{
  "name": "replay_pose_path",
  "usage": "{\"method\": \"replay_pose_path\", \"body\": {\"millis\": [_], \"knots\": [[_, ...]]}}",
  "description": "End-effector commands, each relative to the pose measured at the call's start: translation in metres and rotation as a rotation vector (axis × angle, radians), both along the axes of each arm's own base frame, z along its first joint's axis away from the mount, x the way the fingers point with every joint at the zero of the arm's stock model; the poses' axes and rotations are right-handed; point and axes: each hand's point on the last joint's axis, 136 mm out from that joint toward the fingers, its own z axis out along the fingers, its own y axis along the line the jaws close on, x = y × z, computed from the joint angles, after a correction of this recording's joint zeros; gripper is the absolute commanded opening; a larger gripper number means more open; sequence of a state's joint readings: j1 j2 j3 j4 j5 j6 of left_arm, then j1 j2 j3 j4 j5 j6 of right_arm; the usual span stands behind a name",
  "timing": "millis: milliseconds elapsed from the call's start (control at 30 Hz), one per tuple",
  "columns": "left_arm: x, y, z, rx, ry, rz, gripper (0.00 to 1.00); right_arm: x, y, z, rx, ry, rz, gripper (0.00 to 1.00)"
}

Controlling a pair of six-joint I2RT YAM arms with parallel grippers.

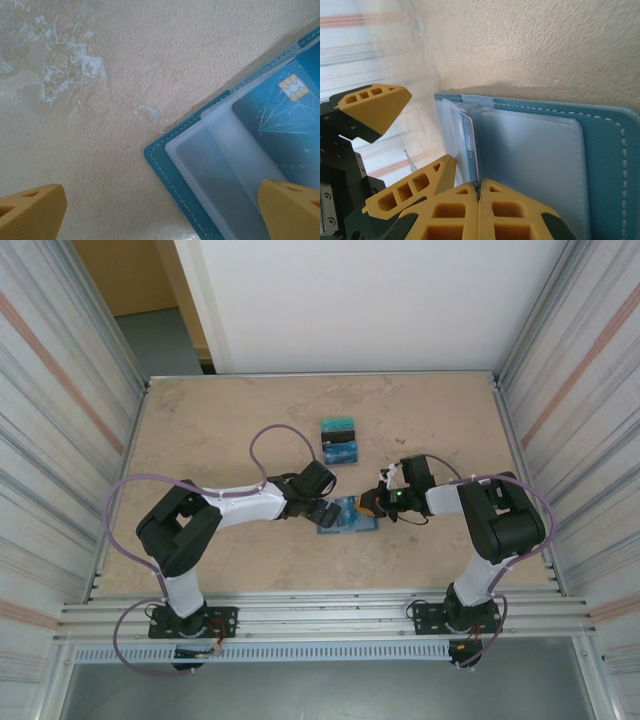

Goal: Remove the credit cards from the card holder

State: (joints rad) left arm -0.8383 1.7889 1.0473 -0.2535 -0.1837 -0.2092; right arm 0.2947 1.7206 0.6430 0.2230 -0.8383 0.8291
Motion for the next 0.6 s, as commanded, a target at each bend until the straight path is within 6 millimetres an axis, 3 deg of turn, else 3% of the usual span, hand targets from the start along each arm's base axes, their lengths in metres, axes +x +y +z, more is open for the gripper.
{"method": "replay_pose_path", "body": {"millis": [0, 200, 567], "knots": [[0.002, -0.004, 0.023, 0.004, -0.036, -0.024, 0.99, -0.007, -0.002, -0.001, -0.014, 0.001, 0.011, 0.04], [0.008, -0.019, 0.036, -0.032, -0.066, -0.049, 0.99, -0.008, -0.001, 0.000, -0.019, -0.003, 0.014, 0.04], [0.007, -0.018, 0.010, 0.016, -0.025, -0.054, 0.99, -0.009, 0.000, -0.001, -0.021, 0.003, 0.013, 0.04]]}}
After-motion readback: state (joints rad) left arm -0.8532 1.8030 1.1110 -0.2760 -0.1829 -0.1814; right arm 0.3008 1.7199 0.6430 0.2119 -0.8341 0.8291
